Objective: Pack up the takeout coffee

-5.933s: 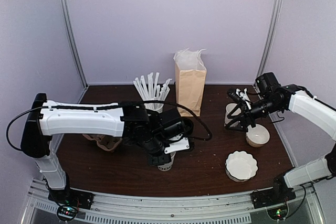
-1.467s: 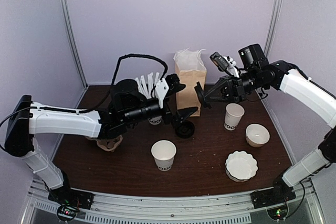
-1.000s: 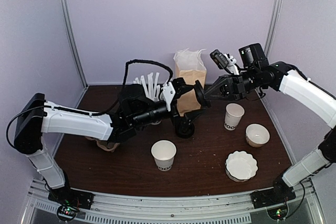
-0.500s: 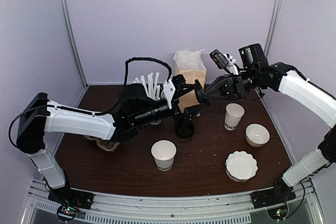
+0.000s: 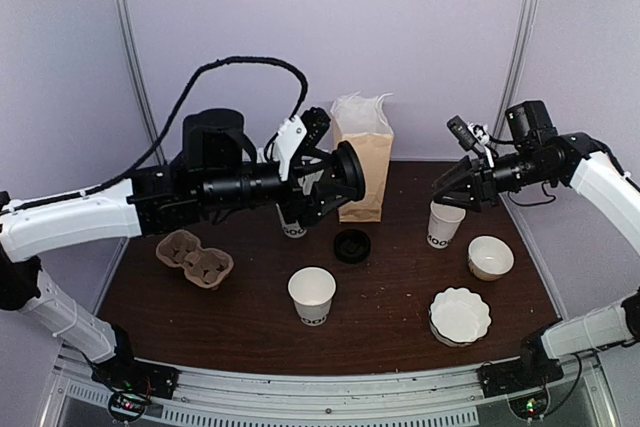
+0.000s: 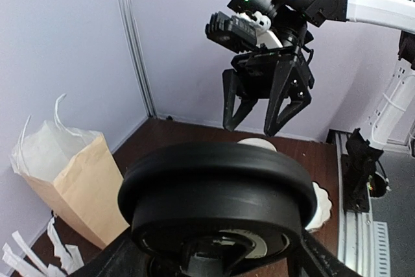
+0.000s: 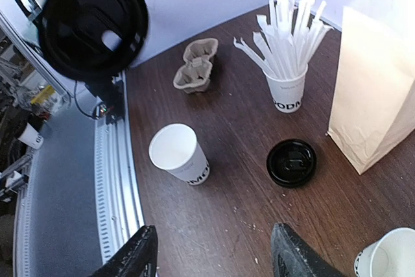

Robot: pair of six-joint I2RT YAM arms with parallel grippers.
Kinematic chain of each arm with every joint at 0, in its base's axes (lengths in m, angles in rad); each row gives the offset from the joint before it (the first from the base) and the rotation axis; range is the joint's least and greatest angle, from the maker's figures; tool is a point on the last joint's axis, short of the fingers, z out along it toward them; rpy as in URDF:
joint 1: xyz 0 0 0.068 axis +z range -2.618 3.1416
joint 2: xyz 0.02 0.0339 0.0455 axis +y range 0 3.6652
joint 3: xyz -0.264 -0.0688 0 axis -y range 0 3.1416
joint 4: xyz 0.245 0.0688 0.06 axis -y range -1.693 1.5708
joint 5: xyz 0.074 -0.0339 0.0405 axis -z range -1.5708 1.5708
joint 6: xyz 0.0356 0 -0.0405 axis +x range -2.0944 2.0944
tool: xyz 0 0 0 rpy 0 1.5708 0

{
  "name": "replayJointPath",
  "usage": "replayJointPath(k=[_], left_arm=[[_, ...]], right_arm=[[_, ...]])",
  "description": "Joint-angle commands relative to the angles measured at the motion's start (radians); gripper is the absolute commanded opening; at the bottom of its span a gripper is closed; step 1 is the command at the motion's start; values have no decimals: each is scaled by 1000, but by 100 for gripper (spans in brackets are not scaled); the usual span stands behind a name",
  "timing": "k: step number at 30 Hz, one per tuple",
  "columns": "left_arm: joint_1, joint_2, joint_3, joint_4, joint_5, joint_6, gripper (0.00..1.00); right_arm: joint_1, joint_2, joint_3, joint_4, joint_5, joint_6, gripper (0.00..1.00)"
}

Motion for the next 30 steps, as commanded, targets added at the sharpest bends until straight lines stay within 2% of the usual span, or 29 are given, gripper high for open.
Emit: replayJointPath(k=[1, 4, 6, 10, 18, 22, 30], left_arm=[[-4, -30, 155, -599, 3, -73, 74], [-11, -11, 235, -829, -6, -138, 74], [-29, 4, 272, -942, -38, -169, 73], [-53, 61, 333, -1098, -73, -211, 73], [-65, 279, 471, -1282, -118, -176, 71], [-70, 350, 499, -1294, -166, -168, 70], [-72, 405, 523, -1301, -153, -182, 71]], right_arm=[[-2, -4, -114, 51, 182, -92, 63], [7, -13, -207, 146, 164, -87, 63], [17, -20, -222, 142, 199, -112, 63], [23, -11, -226, 135, 178, -119, 63], [67, -11, -224, 109, 229, -168, 63], [73, -11, -227, 108, 227, -174, 63], [78, -19, -229, 88, 224, -189, 63]])
